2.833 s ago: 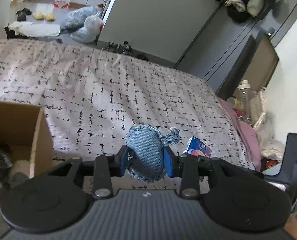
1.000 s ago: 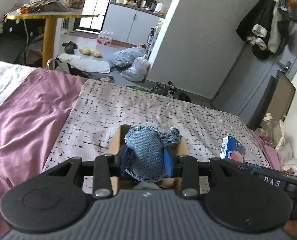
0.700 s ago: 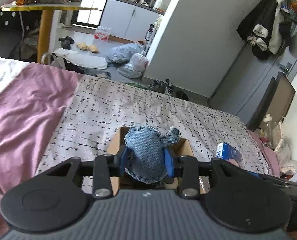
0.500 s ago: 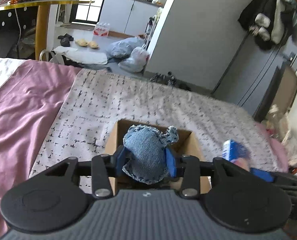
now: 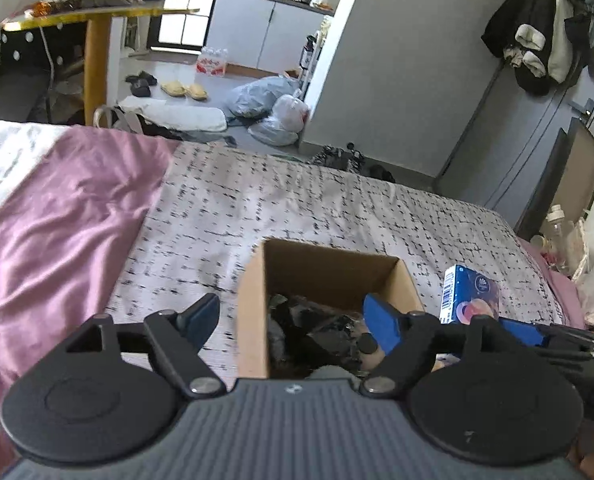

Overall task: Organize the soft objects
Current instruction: 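Open the left tool to drop the plush while the right tool drops the tissue pack in the box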

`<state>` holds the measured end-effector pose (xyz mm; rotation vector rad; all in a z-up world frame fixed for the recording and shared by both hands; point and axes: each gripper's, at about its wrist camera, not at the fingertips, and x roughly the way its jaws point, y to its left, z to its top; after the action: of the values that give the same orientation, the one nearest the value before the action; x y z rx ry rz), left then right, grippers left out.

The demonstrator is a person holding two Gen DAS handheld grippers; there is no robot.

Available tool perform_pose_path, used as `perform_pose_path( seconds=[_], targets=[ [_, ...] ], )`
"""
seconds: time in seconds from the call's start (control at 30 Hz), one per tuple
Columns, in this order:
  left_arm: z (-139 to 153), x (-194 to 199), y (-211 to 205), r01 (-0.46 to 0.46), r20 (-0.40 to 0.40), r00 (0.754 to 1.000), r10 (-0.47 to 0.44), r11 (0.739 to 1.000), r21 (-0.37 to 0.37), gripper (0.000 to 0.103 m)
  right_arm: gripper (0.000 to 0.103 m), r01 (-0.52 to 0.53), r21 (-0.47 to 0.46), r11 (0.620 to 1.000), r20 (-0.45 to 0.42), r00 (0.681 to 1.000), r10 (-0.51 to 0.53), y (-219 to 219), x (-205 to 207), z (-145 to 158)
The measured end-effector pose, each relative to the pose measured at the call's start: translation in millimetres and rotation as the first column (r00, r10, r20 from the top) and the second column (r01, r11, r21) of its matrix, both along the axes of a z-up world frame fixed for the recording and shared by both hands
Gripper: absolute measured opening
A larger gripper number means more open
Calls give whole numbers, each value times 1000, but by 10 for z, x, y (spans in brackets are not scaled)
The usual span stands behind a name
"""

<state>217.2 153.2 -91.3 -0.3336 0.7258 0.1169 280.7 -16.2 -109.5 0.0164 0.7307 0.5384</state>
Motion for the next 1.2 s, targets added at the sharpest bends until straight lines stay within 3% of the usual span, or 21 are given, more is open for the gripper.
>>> perform_pose_path(
  seconds=[0.17, 0.63, 0.77, 1.2],
  targets=[
    [58, -81, 119, -29, -6, 1000, 29, 1000, 12, 80, 57, 13, 66, 998, -58, 998, -10, 31, 63, -12],
    [53, -318, 214, -60, -22, 998, 61, 998, 36, 80, 60, 4, 109, 994, -129, 992, 10, 270, 358, -139],
    [28, -319, 227, -70, -27, 997, 71, 997, 35, 80, 61, 57, 137, 989, -168, 985, -33, 190, 420, -176],
    [34, -329, 28, -86, -51, 995, 89, 995, 51, 80, 64, 22, 123, 992, -142, 990, -5, -146, 194, -23]
  ],
)
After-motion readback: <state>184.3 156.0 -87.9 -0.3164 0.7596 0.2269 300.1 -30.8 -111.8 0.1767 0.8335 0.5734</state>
